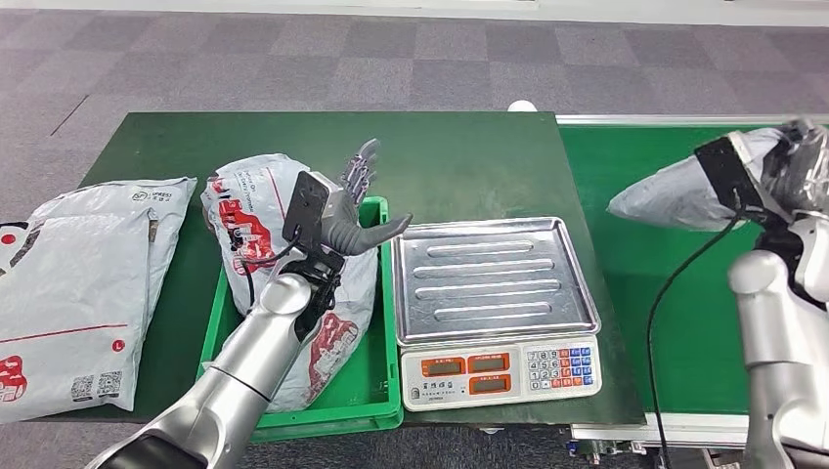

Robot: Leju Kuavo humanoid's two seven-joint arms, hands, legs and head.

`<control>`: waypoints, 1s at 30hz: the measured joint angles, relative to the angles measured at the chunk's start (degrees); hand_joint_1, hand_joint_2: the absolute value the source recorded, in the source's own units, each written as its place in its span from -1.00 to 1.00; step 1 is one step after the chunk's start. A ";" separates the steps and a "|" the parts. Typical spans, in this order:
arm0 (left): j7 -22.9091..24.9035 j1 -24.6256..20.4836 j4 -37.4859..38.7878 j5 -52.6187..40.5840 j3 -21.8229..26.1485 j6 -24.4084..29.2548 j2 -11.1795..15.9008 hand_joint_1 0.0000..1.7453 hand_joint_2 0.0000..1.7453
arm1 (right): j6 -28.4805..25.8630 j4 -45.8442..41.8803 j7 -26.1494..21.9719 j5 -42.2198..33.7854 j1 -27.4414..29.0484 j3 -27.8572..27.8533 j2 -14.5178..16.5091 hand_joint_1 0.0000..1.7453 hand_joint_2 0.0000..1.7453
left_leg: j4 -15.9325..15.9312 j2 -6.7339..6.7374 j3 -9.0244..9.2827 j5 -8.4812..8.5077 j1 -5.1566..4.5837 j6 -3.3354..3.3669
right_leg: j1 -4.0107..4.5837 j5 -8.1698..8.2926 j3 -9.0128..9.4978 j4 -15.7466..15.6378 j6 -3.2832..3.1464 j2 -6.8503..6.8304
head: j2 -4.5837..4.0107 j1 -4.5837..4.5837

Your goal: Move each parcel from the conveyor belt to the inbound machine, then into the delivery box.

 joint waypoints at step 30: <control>0.70 -5.11 4.95 2.27 -1.29 -0.13 -2.07 -1.00 1.00 | 1.99 -20.77 9.41 11.97 3.00 34.10 2.44 1.00 1.00 | -0.01 -0.01 -0.13 0.06 0.02 0.02 | 0.02 0.01 -0.14 0.02 -0.02 -0.02 | 0.00 0.01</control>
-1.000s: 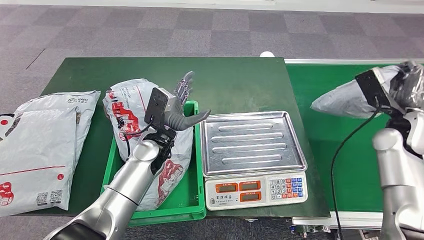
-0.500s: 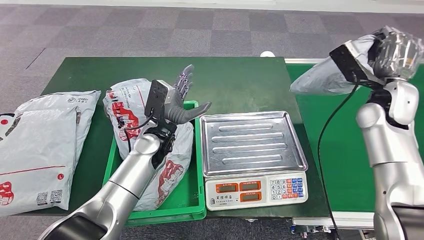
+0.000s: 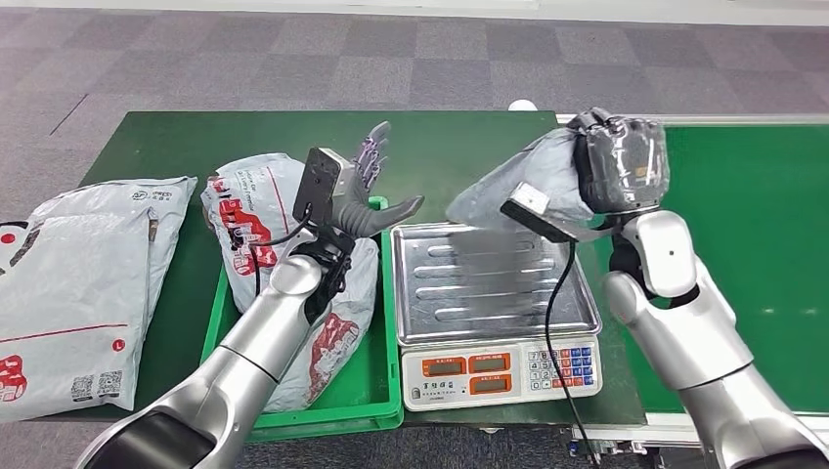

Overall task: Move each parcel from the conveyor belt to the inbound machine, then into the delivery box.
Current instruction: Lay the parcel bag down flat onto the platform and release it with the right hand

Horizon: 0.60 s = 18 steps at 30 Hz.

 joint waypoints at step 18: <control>1.08 -2.52 1.92 -0.66 -0.38 -1.43 -2.43 -1.00 1.00 | 9.34 -5.93 8.83 14.65 5.99 14.71 9.49 1.00 1.00 | 0.00 0.04 0.00 0.00 0.06 -0.01 | 0.06 0.00 -0.02 -0.01 -0.01 0.04 | 0.00 -0.01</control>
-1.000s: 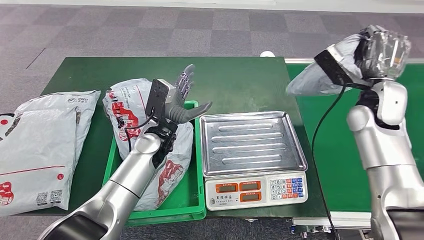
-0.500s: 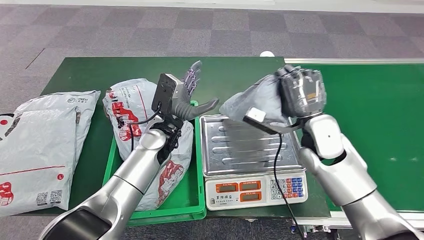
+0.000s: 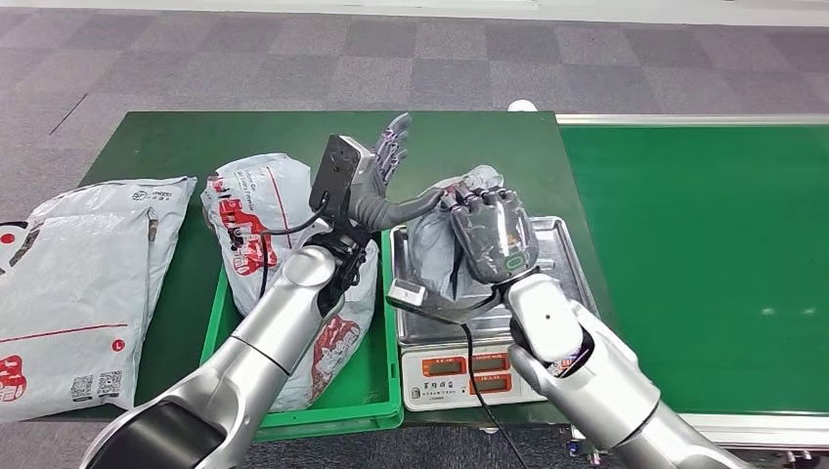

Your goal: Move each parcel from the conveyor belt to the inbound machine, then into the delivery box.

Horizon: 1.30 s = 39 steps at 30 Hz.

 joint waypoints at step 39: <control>1.95 -1.22 3.00 -5.26 -0.03 -1.23 -1.96 -1.00 1.00 | 7.43 -22.55 -10.76 -30.34 20.70 -18.17 4.11 -1.00 1.00 | 0.01 0.02 0.00 -0.05 -0.01 -0.03 | -0.02 0.04 0.02 -0.03 0.01 0.02 | 0.00 -0.01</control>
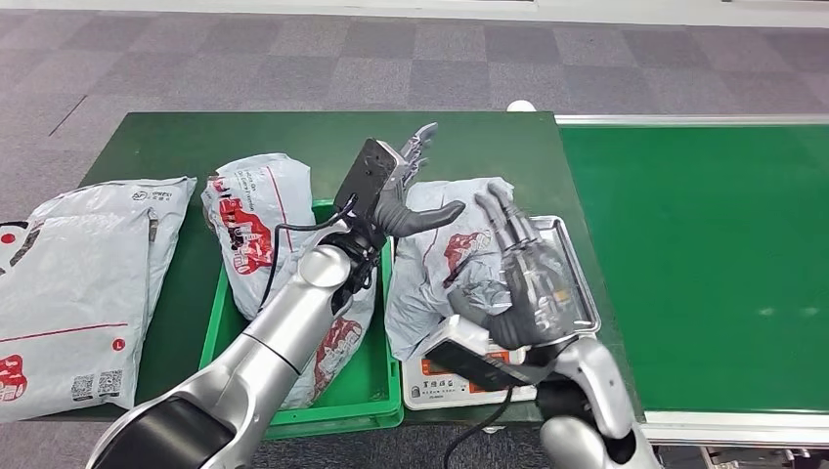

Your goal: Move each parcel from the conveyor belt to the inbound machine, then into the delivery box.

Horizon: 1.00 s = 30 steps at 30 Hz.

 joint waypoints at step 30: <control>6.22 -4.41 11.91 -26.38 -10.49 -8.90 6.39 -1.00 1.00 | -1.29 72.08 -13.69 -28.92 -38.54 -19.34 -7.23 -1.00 1.00 | 0.05 0.02 -0.05 0.27 -0.05 0.01 | -0.03 0.28 -0.09 0.02 0.01 0.06 | 0.00 0.01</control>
